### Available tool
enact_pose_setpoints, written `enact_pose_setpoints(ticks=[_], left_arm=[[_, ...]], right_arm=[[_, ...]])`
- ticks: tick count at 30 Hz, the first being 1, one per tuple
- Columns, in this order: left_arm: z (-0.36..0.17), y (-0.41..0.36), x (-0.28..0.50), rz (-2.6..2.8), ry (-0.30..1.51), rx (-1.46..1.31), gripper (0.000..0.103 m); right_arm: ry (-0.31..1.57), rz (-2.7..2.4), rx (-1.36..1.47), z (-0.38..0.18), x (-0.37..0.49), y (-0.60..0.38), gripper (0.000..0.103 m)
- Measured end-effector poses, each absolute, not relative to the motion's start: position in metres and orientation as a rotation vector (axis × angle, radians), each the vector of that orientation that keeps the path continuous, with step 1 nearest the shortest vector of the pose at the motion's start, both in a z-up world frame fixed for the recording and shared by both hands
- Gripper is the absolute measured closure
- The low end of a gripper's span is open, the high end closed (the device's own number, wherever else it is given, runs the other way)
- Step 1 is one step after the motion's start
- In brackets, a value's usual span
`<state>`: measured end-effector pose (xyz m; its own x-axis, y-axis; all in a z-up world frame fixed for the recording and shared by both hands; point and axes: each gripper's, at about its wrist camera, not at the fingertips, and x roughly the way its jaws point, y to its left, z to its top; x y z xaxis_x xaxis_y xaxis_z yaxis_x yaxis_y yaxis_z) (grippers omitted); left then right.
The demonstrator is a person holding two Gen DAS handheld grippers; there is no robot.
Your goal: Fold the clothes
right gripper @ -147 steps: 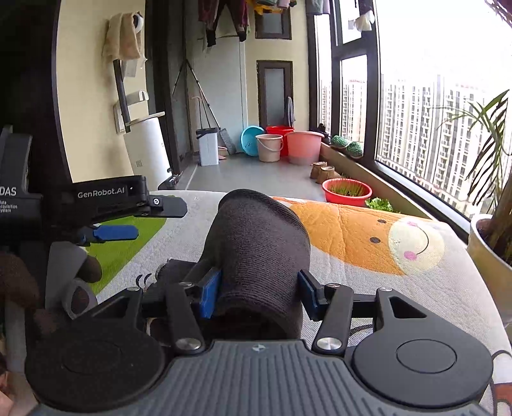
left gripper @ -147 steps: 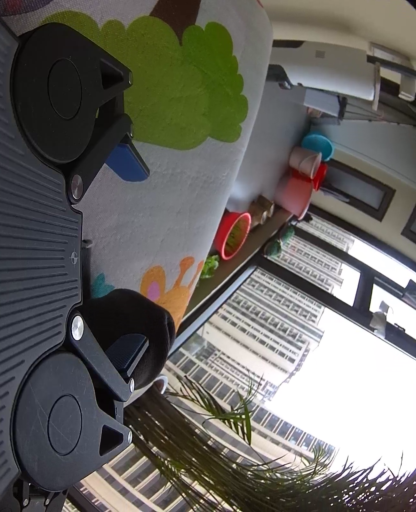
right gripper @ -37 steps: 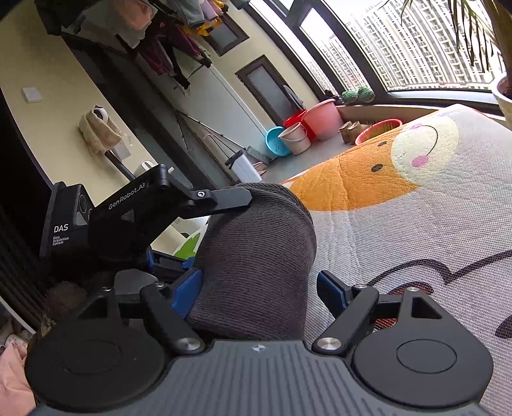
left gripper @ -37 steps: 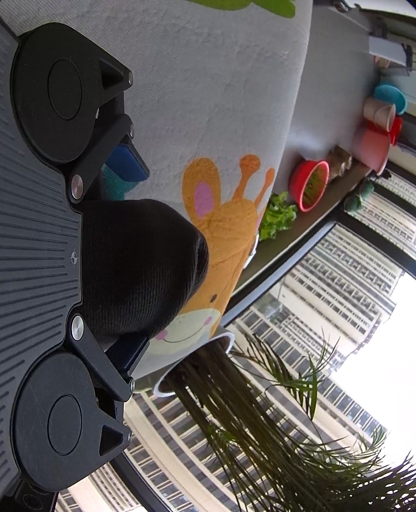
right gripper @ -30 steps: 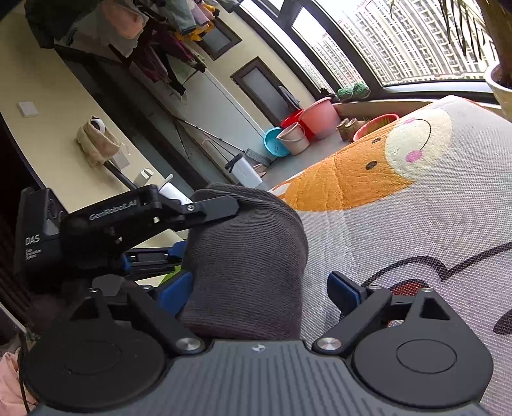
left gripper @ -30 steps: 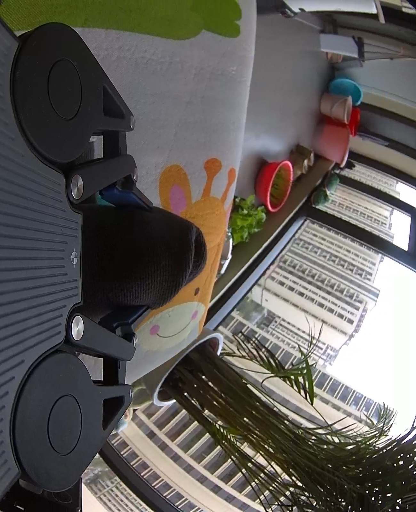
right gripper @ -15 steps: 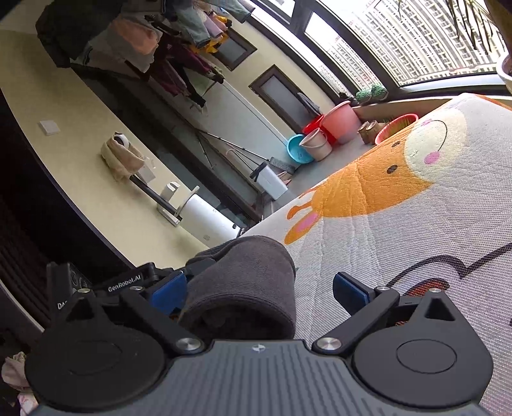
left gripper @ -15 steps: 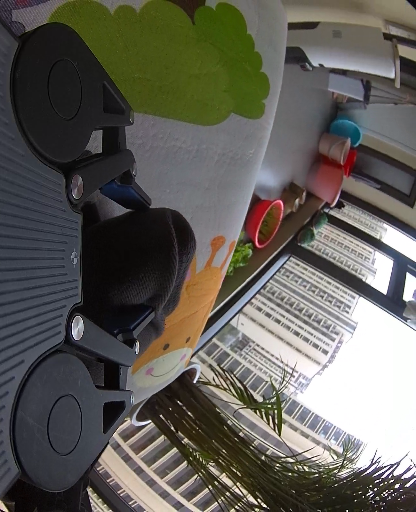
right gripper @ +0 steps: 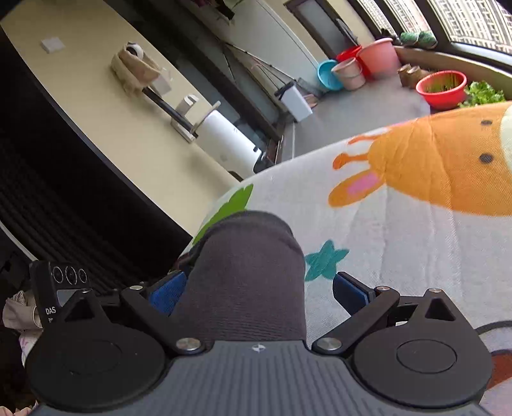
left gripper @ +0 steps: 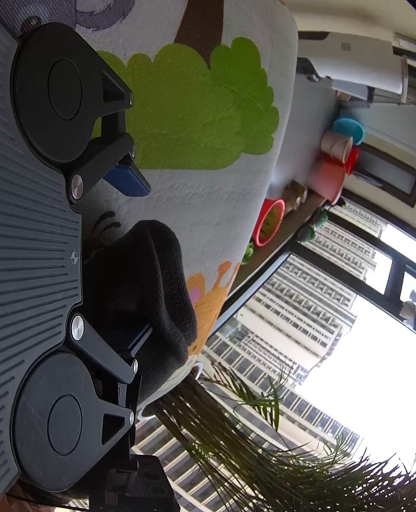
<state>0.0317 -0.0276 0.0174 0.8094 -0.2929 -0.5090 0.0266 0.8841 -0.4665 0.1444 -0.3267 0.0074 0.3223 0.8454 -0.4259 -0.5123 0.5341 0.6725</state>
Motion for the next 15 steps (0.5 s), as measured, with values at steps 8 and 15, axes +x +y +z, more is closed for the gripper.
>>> enact_pose_setpoints(ticks=[8, 15], left_arm=[[0.024, -0.011, -0.002, -0.215, 0.672, -0.597, 0.009], [0.006, -0.044, 0.047, -0.300, 0.761, -0.651, 0.007]], right_arm=[[0.791, 0.945, 0.410, 0.008, 0.104, -0.310, 0.030], [0.771, 0.882, 0.502, 0.002, 0.108, -0.331, 0.036]])
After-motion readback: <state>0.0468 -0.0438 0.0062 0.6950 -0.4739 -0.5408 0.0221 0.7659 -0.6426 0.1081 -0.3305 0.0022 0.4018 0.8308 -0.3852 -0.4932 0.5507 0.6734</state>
